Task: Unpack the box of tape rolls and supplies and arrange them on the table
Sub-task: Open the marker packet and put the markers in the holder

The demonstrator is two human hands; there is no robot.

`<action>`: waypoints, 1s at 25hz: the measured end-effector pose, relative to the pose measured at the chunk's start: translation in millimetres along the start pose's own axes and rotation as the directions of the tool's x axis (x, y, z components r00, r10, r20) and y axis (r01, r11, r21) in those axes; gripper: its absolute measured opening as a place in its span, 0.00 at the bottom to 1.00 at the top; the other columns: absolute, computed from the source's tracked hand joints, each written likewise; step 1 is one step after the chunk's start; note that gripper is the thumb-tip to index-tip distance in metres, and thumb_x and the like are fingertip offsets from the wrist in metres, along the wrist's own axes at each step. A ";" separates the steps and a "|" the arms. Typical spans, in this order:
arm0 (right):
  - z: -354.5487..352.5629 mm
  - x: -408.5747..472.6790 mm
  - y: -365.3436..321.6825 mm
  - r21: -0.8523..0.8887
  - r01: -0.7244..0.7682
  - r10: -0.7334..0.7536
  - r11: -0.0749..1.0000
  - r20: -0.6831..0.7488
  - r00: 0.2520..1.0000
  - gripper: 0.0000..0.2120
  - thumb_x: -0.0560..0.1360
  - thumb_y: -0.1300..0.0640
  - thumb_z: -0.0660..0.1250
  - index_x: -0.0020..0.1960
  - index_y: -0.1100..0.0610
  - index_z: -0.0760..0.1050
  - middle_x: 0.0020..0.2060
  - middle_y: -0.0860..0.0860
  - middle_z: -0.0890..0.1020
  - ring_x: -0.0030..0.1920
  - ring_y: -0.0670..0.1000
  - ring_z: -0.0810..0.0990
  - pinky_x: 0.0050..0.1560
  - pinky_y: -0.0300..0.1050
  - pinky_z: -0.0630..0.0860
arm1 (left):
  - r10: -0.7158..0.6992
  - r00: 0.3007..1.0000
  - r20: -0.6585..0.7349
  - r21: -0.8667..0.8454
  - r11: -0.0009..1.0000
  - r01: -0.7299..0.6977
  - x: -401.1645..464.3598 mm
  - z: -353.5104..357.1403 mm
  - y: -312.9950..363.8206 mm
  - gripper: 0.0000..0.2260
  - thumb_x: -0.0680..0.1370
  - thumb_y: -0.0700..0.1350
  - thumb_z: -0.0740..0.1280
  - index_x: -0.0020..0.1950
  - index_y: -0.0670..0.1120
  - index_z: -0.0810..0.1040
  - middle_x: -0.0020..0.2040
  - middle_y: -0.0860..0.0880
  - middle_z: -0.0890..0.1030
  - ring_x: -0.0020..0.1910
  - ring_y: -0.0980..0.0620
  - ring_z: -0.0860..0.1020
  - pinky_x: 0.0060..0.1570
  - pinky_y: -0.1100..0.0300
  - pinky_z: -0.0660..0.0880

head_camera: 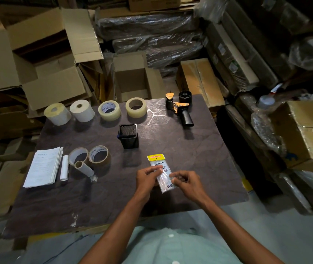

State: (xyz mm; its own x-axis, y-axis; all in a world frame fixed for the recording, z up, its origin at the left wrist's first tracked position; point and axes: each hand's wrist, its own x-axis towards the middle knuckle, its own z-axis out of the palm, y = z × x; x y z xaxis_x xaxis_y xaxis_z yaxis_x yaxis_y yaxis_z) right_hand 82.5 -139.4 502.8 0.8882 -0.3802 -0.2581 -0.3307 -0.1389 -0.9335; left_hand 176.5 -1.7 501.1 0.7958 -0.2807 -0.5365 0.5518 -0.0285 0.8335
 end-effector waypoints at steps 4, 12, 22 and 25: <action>-4.2 -1.0 -0.1 0.135 -0.013 0.009 0.991 0.033 0.999 0.05 0.74 0.67 0.70 0.48 0.61 0.84 0.41 0.62 0.85 0.40 0.49 0.82 0.45 0.41 0.77 | -0.010 1.000 0.023 0.015 1.000 0.010 0.1 1.1 3.1 0.09 0.75 0.32 0.70 0.53 0.36 0.83 0.49 0.38 0.85 0.42 0.46 0.85 0.44 0.51 0.83; -10.9 -7.7 -8.5 0.371 -0.015 -0.016 0.928 0.080 0.997 0.09 0.75 0.69 0.68 0.54 0.64 0.81 0.43 0.55 0.86 0.45 0.48 0.83 0.46 0.37 0.78 | -0.090 0.991 0.097 -0.037 0.995 0.094 1.5 6.1 8.5 0.09 0.74 0.34 0.71 0.53 0.37 0.84 0.51 0.36 0.85 0.51 0.36 0.83 0.54 0.41 0.80; -28.3 -12.9 -17.1 0.350 0.012 -0.077 0.937 0.173 0.982 0.18 0.73 0.68 0.72 0.61 0.58 0.80 0.43 0.54 0.82 0.45 0.48 0.79 0.51 0.37 0.77 | -0.115 0.985 0.125 -0.034 0.992 0.120 -5.9 14.9 19.9 0.09 0.73 0.32 0.71 0.53 0.34 0.82 0.50 0.33 0.84 0.48 0.35 0.84 0.54 0.39 0.79; -35.0 -10.3 -20.1 0.212 -0.001 -0.037 0.977 0.175 0.984 0.27 0.68 0.67 0.77 0.64 0.56 0.76 0.45 0.58 0.82 0.45 0.49 0.80 0.51 0.41 0.79 | -0.081 0.991 0.102 -0.018 0.996 0.084 -9.1 19.5 29.3 0.09 0.74 0.29 0.69 0.54 0.31 0.81 0.45 0.35 0.84 0.38 0.43 0.85 0.35 0.53 0.82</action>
State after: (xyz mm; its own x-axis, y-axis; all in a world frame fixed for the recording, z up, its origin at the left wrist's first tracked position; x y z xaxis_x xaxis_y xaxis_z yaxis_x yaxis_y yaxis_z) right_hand 68.8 -164.8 532.9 0.9420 -0.2089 -0.2628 -0.2561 0.0589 -0.9649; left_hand 180.5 -18.6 533.0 0.7188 -0.3738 -0.5862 0.6208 -0.0345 0.7832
